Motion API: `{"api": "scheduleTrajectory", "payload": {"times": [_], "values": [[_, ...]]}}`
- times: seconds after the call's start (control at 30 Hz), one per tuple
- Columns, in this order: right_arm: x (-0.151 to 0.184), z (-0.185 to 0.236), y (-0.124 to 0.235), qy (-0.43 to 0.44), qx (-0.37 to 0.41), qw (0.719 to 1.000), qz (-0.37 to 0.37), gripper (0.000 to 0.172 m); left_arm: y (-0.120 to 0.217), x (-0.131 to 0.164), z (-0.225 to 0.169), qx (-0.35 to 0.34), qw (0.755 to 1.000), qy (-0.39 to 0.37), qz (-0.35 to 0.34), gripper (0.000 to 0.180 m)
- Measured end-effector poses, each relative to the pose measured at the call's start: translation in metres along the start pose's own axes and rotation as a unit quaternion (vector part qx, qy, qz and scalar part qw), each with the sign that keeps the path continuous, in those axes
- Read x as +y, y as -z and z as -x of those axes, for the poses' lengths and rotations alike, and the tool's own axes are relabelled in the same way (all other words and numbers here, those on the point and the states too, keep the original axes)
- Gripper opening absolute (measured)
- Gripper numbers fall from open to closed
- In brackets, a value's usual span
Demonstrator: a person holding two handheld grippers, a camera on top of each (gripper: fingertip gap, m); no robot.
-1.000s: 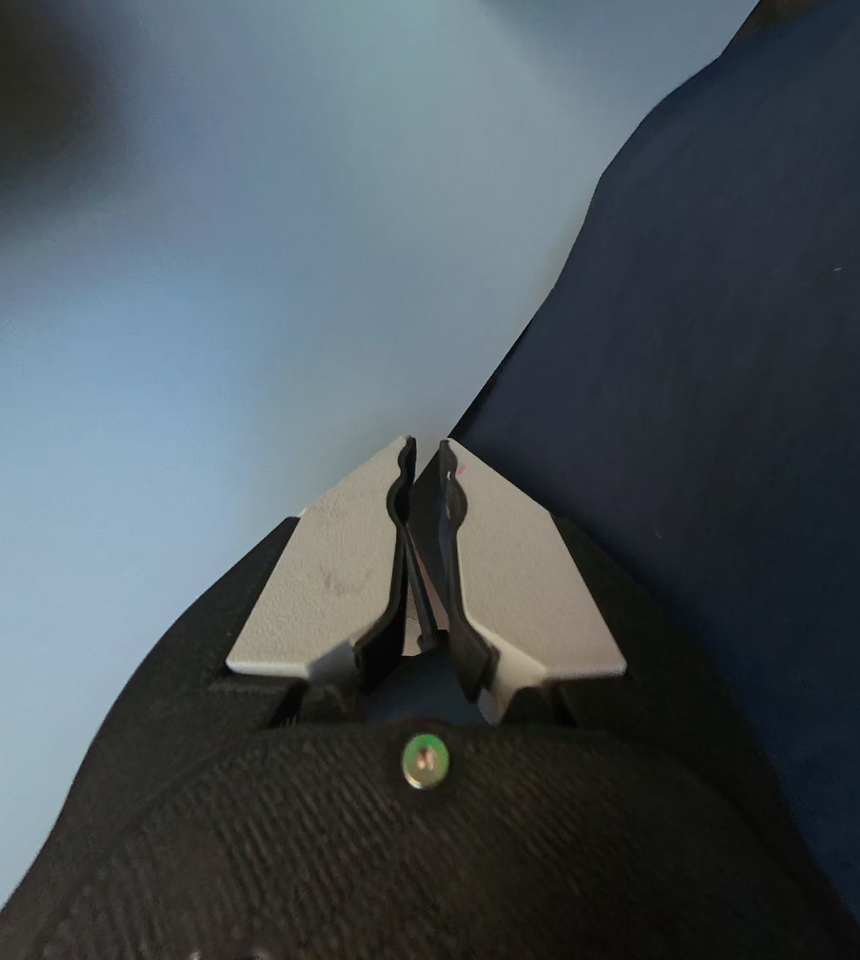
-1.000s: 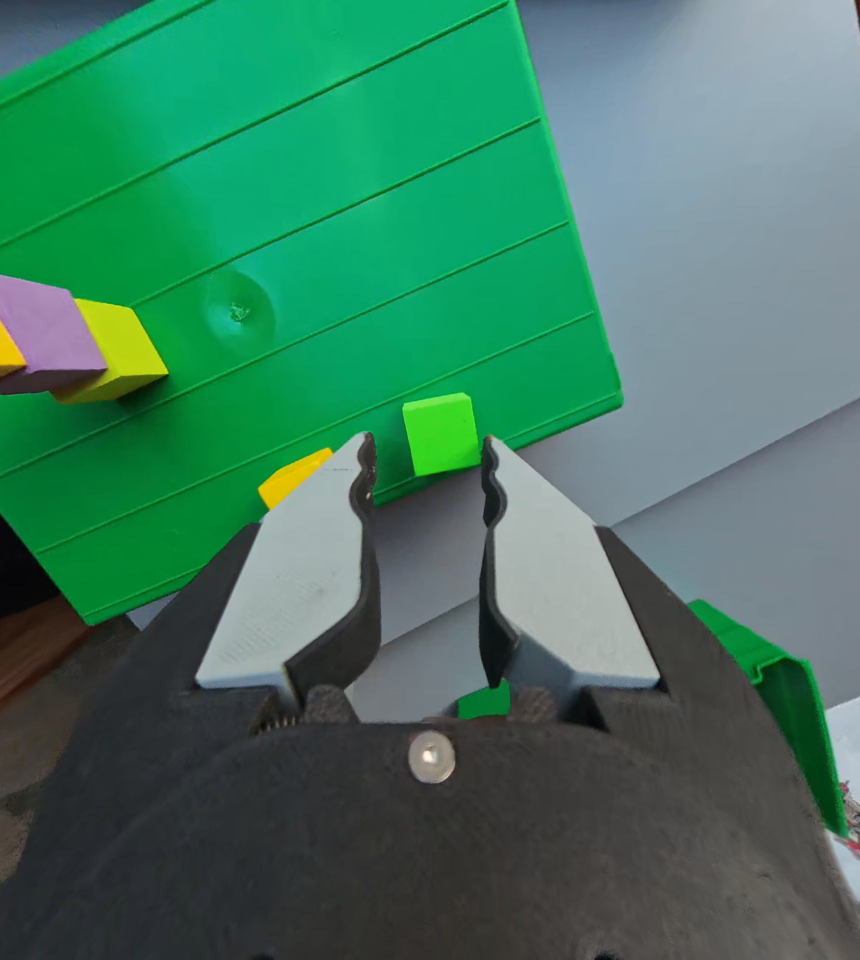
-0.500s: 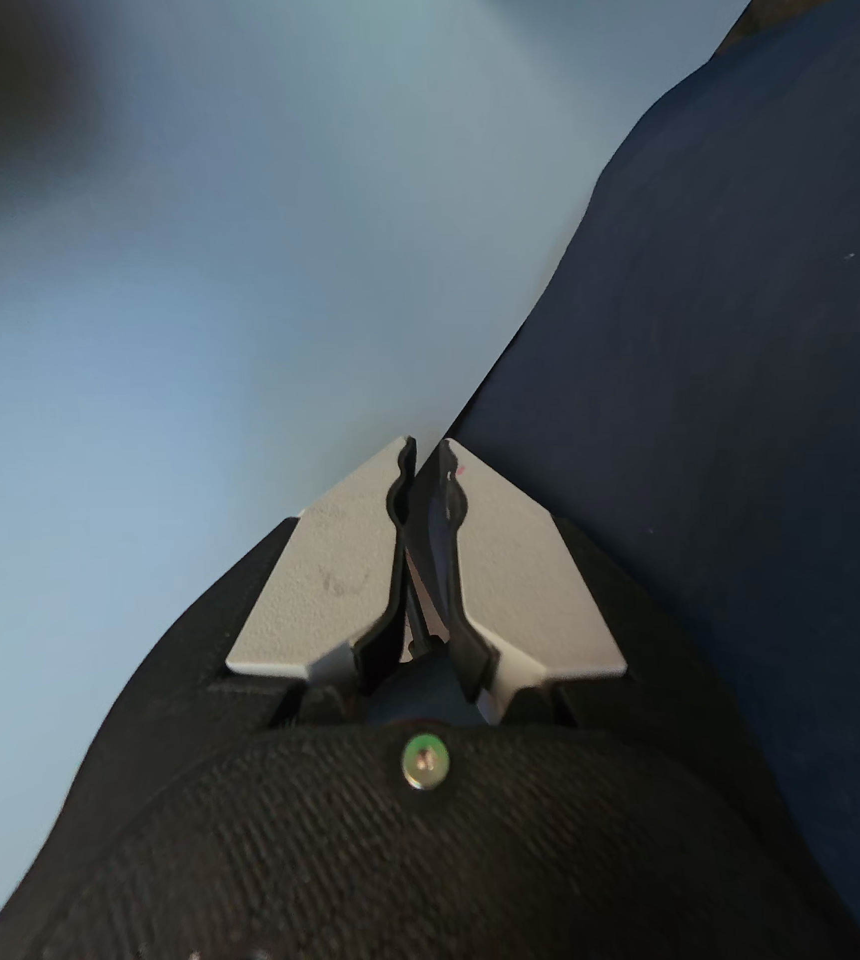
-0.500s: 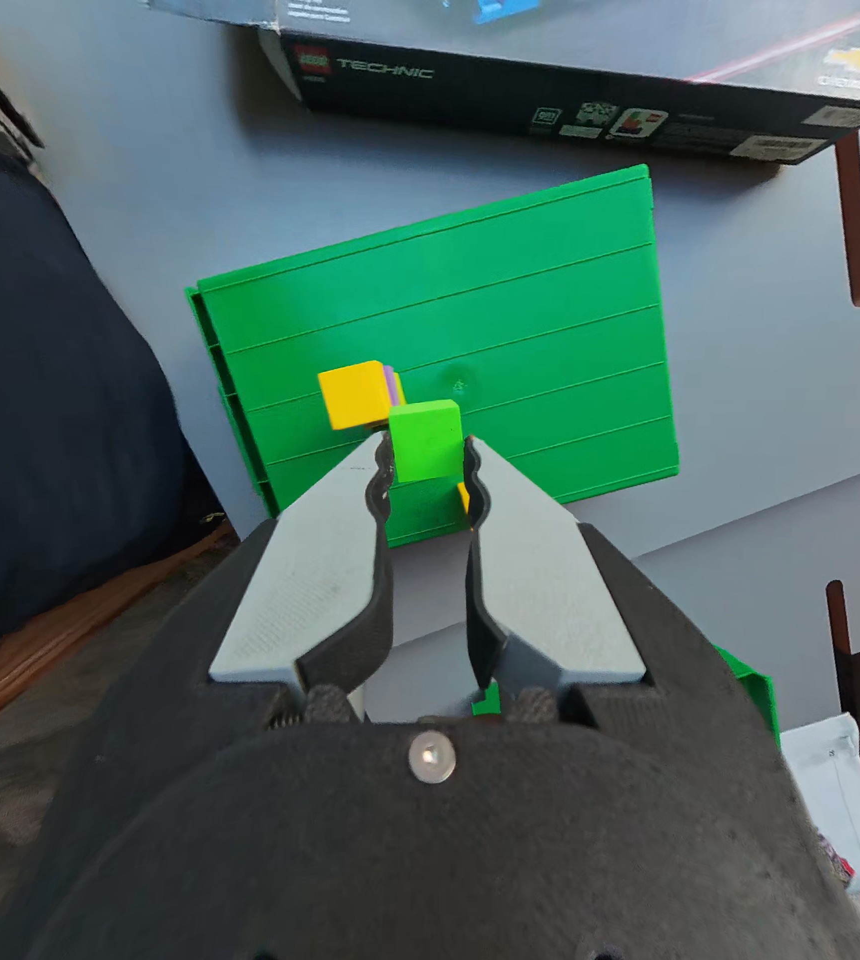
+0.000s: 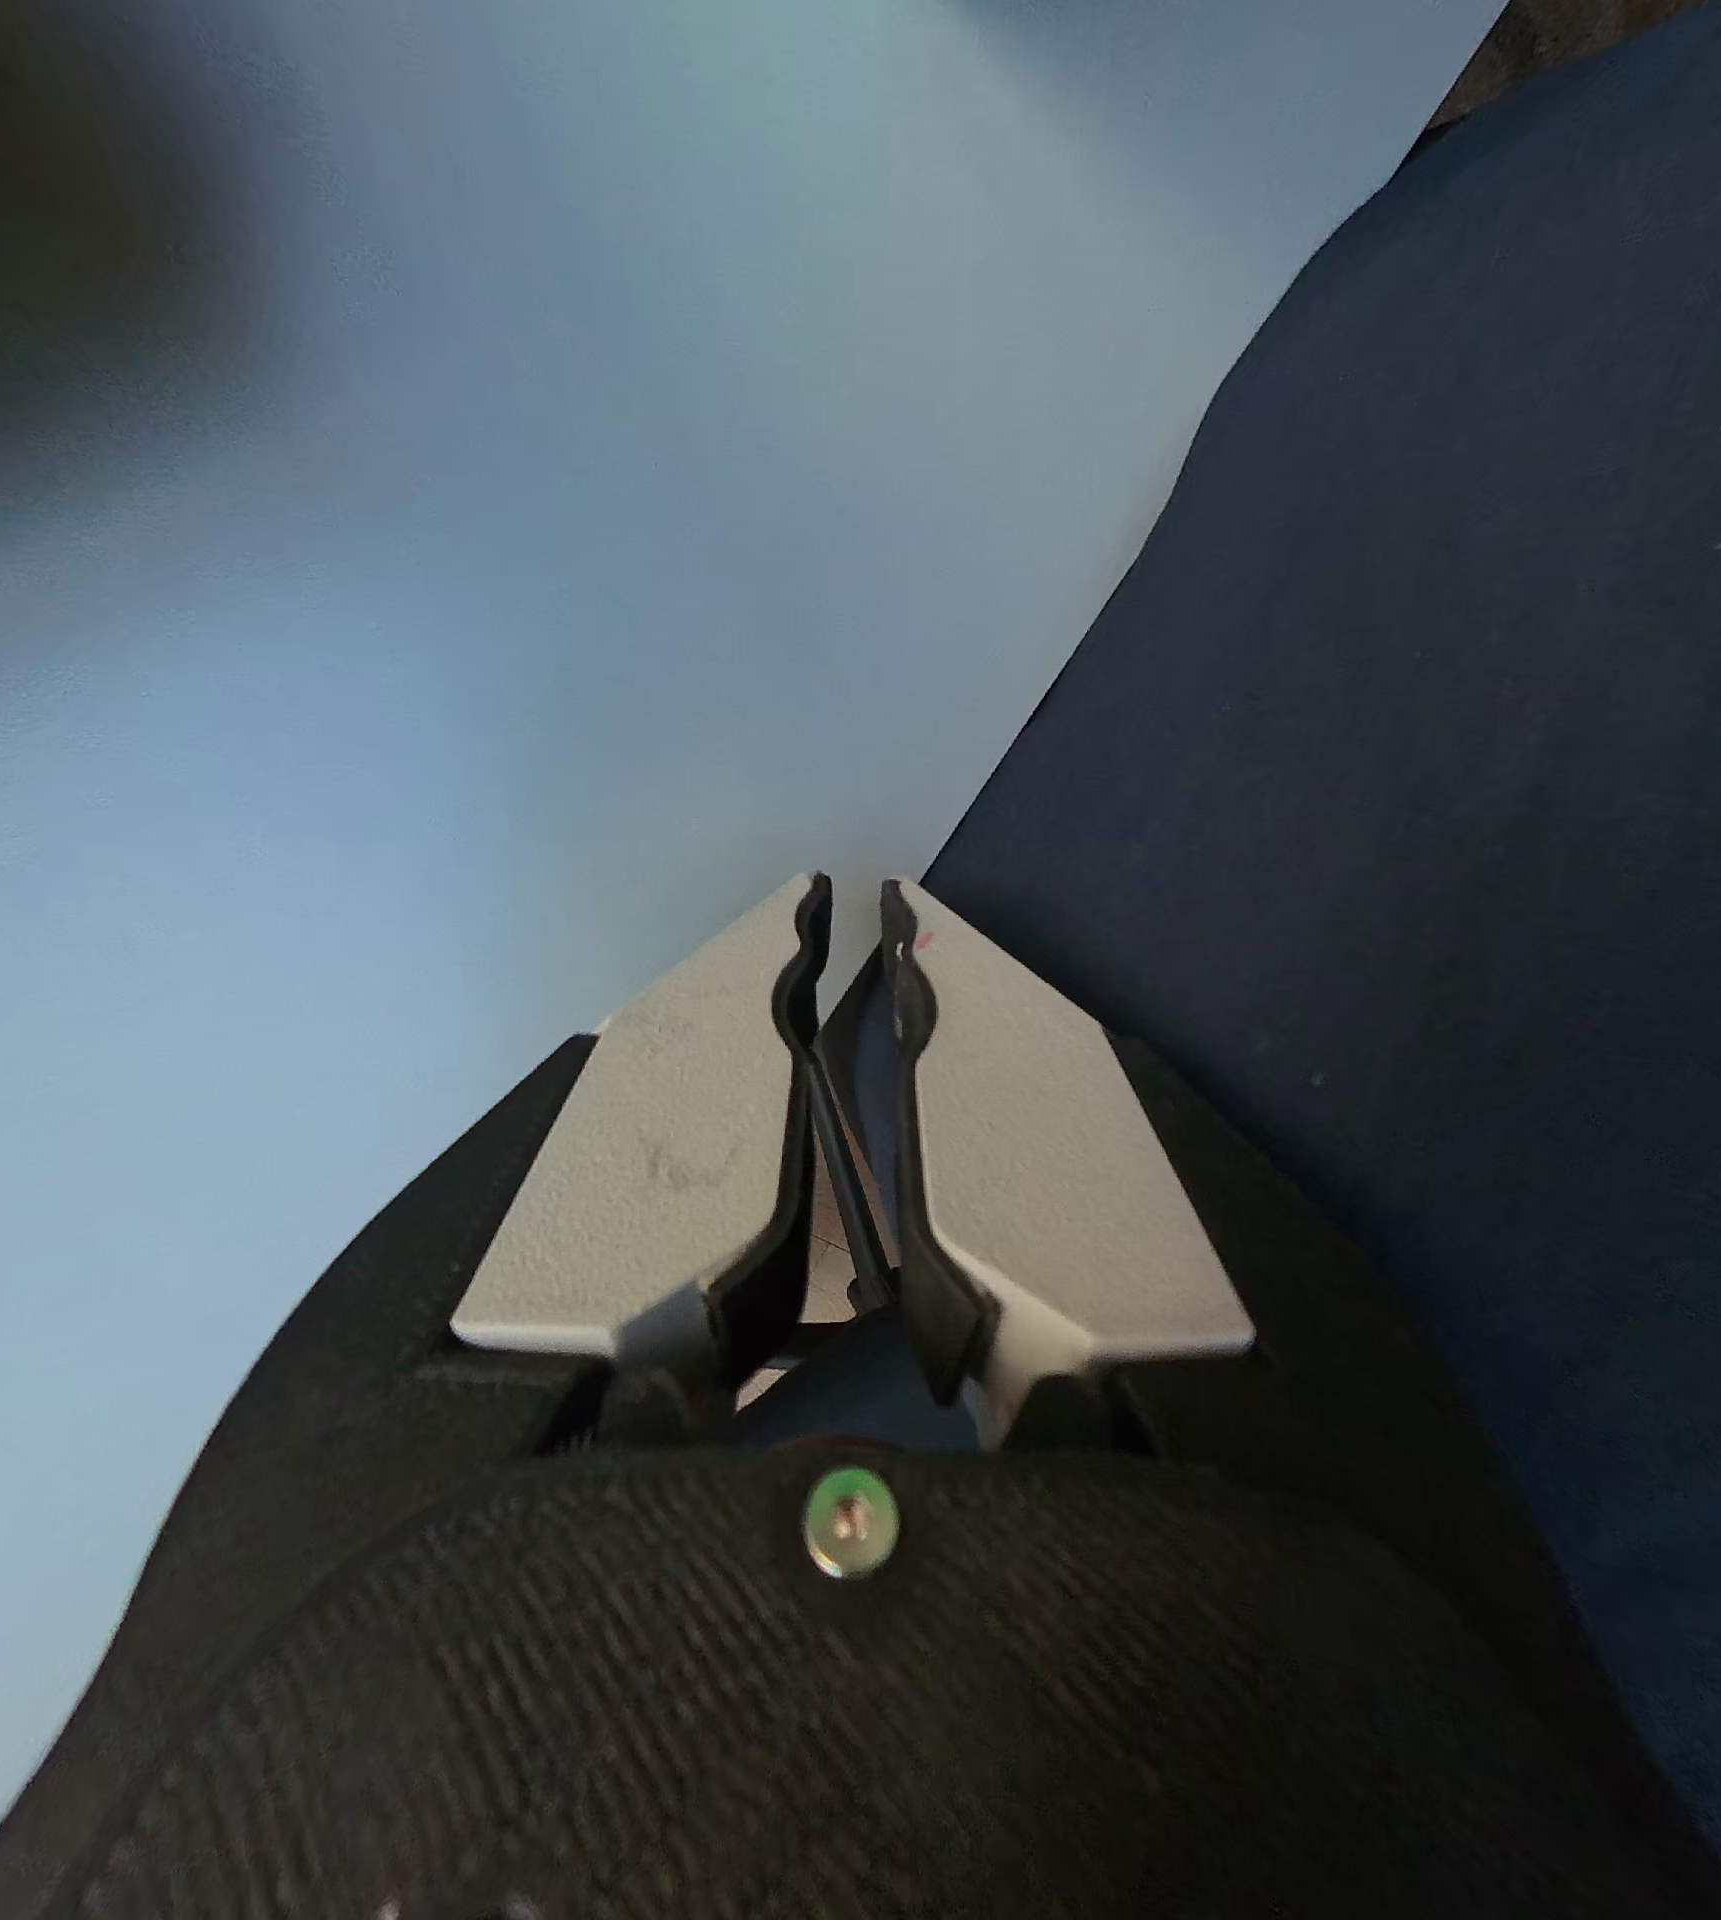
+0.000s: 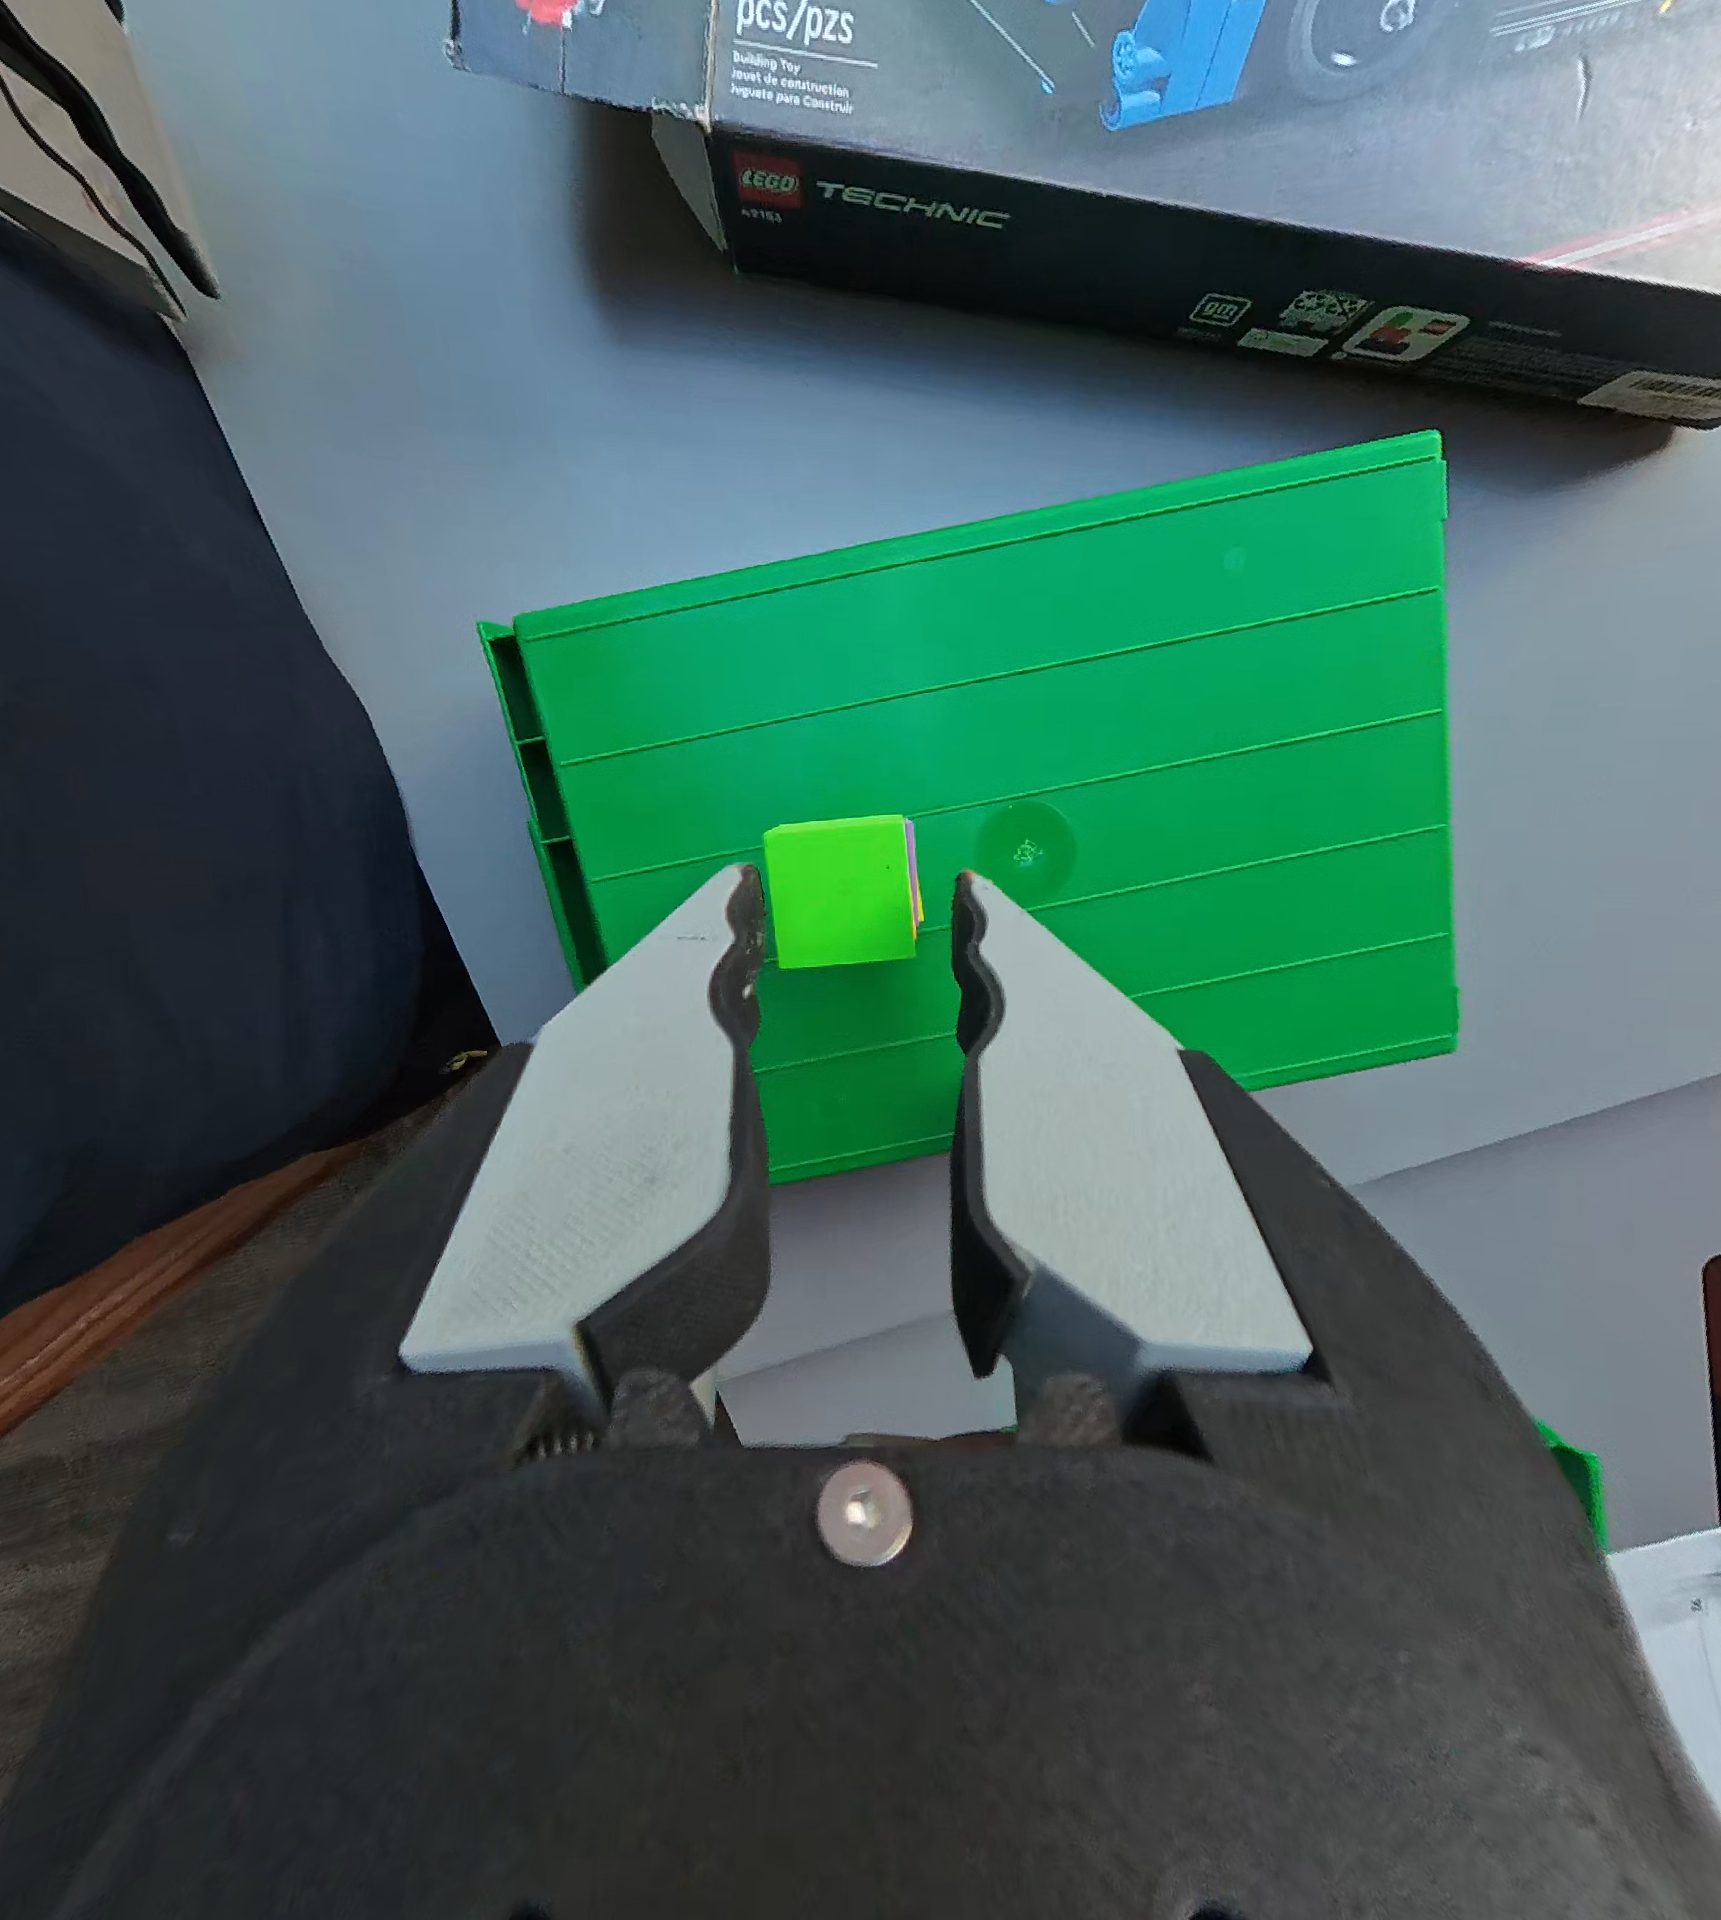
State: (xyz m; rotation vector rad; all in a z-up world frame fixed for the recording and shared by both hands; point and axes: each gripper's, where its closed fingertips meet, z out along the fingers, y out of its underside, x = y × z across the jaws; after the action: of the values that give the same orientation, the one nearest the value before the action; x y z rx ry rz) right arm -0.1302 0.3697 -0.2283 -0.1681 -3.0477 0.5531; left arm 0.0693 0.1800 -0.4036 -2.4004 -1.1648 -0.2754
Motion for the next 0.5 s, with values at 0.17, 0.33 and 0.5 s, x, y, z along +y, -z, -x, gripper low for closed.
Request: {"api": "scheduleTrajectory", "payload": {"times": [0.17, 0.33, 0.5], "values": [[0.006, -0.019, 0.022, -0.035, 0.004, 0.998, -0.048, 0.038, -0.001, 0.004, -0.001, 0.001, 1.000, 0.006, 0.003, 0.007], [0.047, -0.055, 0.019, -0.102, 0.015, 0.994, -0.043, 0.035, -0.002, 0.007, -0.002, 0.002, 1.000, 0.008, 0.006, 0.007], [0.083, -0.059, -0.015, -0.077, 0.012, 0.996, 0.036, 0.037, -0.001, 0.005, -0.003, 0.001, 1.000, 0.010, 0.008, 0.007]]}}
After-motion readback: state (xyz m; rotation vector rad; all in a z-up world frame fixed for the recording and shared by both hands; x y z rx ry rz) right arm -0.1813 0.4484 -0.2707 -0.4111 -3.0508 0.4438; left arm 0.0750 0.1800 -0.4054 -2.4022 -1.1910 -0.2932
